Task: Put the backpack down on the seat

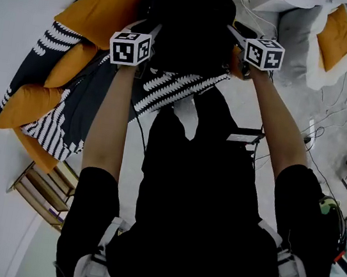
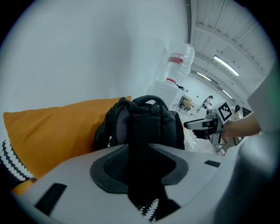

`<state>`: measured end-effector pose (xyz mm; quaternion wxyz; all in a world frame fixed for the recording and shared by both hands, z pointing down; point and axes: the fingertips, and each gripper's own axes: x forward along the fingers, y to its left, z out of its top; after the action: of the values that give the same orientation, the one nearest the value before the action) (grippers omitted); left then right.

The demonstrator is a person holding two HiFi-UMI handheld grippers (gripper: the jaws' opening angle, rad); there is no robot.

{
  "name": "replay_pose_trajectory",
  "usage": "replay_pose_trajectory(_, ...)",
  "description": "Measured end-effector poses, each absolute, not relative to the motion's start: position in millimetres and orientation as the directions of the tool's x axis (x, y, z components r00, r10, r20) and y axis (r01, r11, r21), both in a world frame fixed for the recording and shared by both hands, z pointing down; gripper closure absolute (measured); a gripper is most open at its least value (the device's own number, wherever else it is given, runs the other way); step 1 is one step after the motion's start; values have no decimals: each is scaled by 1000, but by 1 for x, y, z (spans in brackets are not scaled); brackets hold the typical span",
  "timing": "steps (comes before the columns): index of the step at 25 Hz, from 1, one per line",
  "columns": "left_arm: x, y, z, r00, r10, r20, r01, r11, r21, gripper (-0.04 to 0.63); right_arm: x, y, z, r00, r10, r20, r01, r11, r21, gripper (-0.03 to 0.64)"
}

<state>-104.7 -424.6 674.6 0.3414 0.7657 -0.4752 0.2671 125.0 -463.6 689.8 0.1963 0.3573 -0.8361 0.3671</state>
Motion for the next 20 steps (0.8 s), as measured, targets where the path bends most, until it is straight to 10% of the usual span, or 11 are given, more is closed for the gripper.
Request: replay_pose_trajectory(20,-125,-287,395,588,-789,176,-802,-540,257,580,111,-266,369,-560,-826,60,-802,523,-288,584)
